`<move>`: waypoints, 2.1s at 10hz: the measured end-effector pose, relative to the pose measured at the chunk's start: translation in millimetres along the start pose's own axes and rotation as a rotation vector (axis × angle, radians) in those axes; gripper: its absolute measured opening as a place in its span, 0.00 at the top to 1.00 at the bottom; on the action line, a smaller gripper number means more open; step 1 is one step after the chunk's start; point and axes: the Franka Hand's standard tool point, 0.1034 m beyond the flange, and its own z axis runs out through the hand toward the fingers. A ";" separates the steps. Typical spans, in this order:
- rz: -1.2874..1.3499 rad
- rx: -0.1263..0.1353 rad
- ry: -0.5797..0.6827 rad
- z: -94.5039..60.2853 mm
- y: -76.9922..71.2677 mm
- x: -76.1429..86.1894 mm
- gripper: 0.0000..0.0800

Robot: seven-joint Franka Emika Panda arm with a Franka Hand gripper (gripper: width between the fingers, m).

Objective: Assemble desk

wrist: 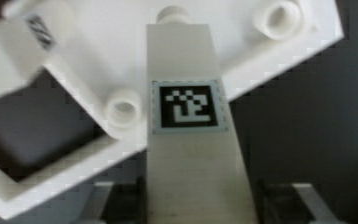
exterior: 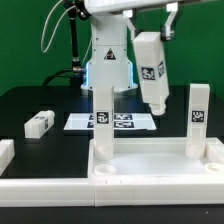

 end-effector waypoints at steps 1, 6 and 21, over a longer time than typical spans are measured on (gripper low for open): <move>0.012 0.016 0.023 2.4 -3.1 -5.0 0.64; -0.205 0.010 0.085 21.3 -46.7 -13.2 0.64; -0.438 0.094 0.204 49.0 -86.7 -44.3 0.64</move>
Offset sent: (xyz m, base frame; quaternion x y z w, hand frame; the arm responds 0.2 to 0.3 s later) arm 0.0055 0.0194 -0.0220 -0.1003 0.0884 -0.1112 0.9848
